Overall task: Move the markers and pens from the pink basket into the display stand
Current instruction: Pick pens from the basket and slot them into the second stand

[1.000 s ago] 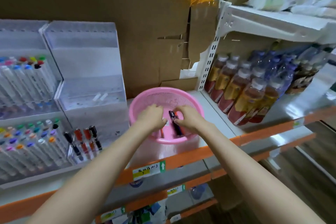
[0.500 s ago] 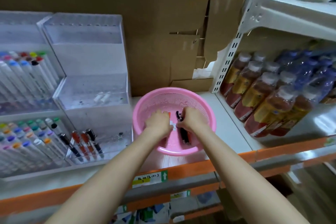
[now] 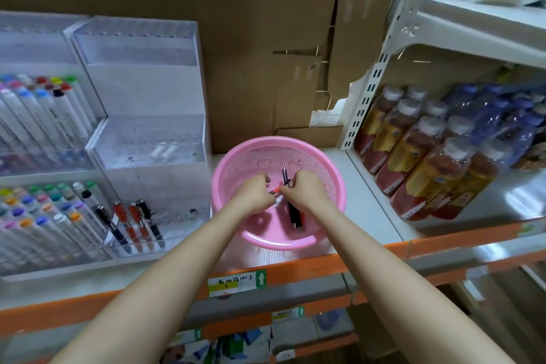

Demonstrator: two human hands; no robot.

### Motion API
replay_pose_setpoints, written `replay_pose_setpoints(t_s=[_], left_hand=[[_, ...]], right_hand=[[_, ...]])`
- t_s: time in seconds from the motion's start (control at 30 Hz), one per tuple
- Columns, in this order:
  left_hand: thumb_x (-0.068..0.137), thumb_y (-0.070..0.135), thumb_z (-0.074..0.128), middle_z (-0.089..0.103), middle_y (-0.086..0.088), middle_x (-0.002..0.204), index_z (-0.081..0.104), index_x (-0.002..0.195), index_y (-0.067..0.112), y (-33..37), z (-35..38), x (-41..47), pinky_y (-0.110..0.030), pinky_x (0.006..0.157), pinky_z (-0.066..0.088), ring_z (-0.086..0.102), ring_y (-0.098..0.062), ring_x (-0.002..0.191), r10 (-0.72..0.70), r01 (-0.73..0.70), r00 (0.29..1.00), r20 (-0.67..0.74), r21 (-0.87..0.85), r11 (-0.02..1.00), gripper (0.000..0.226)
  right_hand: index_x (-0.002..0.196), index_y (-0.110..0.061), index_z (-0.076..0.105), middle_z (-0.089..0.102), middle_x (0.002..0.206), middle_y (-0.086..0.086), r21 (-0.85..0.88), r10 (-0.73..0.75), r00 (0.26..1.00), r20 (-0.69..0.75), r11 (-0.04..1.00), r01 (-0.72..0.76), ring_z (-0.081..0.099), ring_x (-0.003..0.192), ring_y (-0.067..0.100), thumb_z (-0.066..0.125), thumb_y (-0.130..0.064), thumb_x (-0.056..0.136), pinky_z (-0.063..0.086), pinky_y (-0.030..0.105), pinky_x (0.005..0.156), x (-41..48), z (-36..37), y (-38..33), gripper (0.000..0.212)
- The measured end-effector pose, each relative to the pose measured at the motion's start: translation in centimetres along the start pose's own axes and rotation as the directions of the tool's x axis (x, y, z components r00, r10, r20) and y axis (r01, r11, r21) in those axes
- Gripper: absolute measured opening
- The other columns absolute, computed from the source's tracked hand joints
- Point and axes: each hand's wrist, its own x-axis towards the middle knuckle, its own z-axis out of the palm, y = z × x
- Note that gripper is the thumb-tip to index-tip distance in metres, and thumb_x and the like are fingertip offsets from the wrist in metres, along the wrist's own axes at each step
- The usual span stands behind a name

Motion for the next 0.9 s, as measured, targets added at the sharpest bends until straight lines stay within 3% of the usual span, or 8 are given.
replay_pose_setpoints(t_s=[0.1, 0.2, 0.43, 0.5, 0.6, 0.73, 0.8, 0.9], left_hand=[[0.091, 0.028, 0.058, 0.064, -0.002, 0.073, 0.058, 0.097, 0.020, 0.1, -0.3, 0.1, -0.027, 0.058, 0.042, 0.061, -0.020, 0.066, -0.025, 0.025, 1.000, 0.002, -0.083, 0.996, 0.010], [0.094, 0.021, 0.047, 0.064, -0.009, 0.082, 0.060, 0.090, 0.012, 0.3, -0.4, 0.2, -0.030, 0.061, 0.037, 0.057, -0.025, 0.076, -0.033, 0.032, 0.999, -0.004, -0.114, 0.993, 0.016], [0.102, 0.019, 0.039, 0.057, -0.005, 0.072, 0.055, 0.102, 0.015, 0.6, -1.6, -0.2, -0.026, 0.054, 0.037, 0.052, -0.022, 0.065, 0.048, -0.094, 0.988, -0.146, -0.328, 0.940, 0.017], [0.102, 0.012, 0.040, 0.059, -0.008, 0.073, 0.054, 0.113, 0.015, 0.7, -1.9, -0.5, -0.023, 0.049, 0.044, 0.054, -0.017, 0.054, 0.041, -0.108, 0.990, -0.137, -0.530, 0.841, 0.018], [0.097, 0.002, 0.048, 0.059, -0.009, 0.091, 0.055, 0.114, 0.008, 1.2, -2.8, -1.4, -0.029, 0.062, 0.054, 0.059, -0.015, 0.062, 0.048, -0.147, 0.985, -0.164, -0.671, 0.727, 0.020], [0.085, -0.001, 0.067, 0.065, -0.007, 0.084, 0.060, 0.090, 0.013, 1.7, -5.2, -3.4, -0.028, 0.063, 0.059, 0.065, -0.017, 0.072, 0.082, -0.298, 0.942, -0.324, -0.705, 0.644, 0.017], [0.082, 0.005, 0.072, 0.068, -0.010, 0.087, 0.061, 0.089, 0.012, 1.4, -6.7, -4.5, -0.032, 0.068, 0.059, 0.068, -0.022, 0.080, 0.099, -0.354, 0.919, -0.381, -0.692, 0.629, 0.015], [0.083, 0.009, 0.072, 0.069, -0.006, 0.084, 0.060, 0.087, 0.012, 0.9, -8.8, -6.5, -0.033, 0.075, 0.057, 0.067, -0.016, 0.078, 0.132, -0.429, 0.885, -0.446, -0.672, 0.603, 0.013]], right_hand=[[0.065, -0.016, 0.042, 0.051, 0.065, 0.002, 0.153, -0.017, 1.000, 0.004, 0.988, 0.016, 0.049, 0.065, 0.021, 0.066, -0.021, 0.081, 0.031, 0.032, 0.054, 0.2, -0.4, -0.1, 0.029], [0.085, -0.013, 0.050, 0.060, 0.076, 0.004, 0.238, -0.091, 0.995, 0.051, 0.968, 0.076, 0.054, 0.070, 0.020, 0.065, -0.016, 0.083, 0.038, 0.030, 0.061, -0.2, -0.6, -0.3, 0.015], [0.121, -0.018, 0.048, 0.063, 0.076, 0.011, 0.464, -0.184, 0.982, 0.036, 0.874, 0.147, 0.057, 0.055, 0.019, 0.057, -0.004, 0.083, 0.052, 0.036, 0.055, -0.9, -1.5, -0.7, 0.041], [0.123, -0.020, 0.048, 0.062, 0.076, 0.012, 0.543, -0.187, 0.982, 0.023, 0.827, 0.145, 0.056, 0.055, 0.017, 0.053, 0.000, 0.084, 0.048, 0.029, 0.047, -1.2, -2.0, -1.0, 0.044], [0.123, -0.017, 0.048, 0.060, 0.078, 0.013, 0.642, -0.186, 0.983, 0.007, 0.754, 0.138, 0.049, 0.051, 0.013, 0.048, 0.000, 0.090, 0.043, 0.024, 0.045, -1.6, -2.7, -1.8, 0.037], [0.120, -0.015, 0.052, 0.060, 0.086, 0.009, 0.671, -0.233, 0.962, -0.145, 0.691, 0.269, 0.059, 0.069, 0.017, 0.056, -0.013, 0.096, 0.049, 0.029, 0.052, -2.0, -3.5, -3.4, 0.025], [0.116, -0.014, 0.055, 0.062, 0.097, 0.007, 0.671, -0.259, 0.937, -0.234, 0.655, 0.348, 0.062, 0.086, 0.016, 0.061, -0.013, 0.093, 0.056, 0.034, 0.058, -2.4, -4.0, -4.5, 0.023], [0.107, -0.016, 0.059, 0.065, 0.095, -0.001, 0.660, -0.270, 0.905, -0.327, 0.620, 0.424, 0.064, 0.088, 0.010, 0.068, -0.014, 0.089, 0.060, 0.040, 0.064, -3.6, -4.6, -6.6, 0.020]])
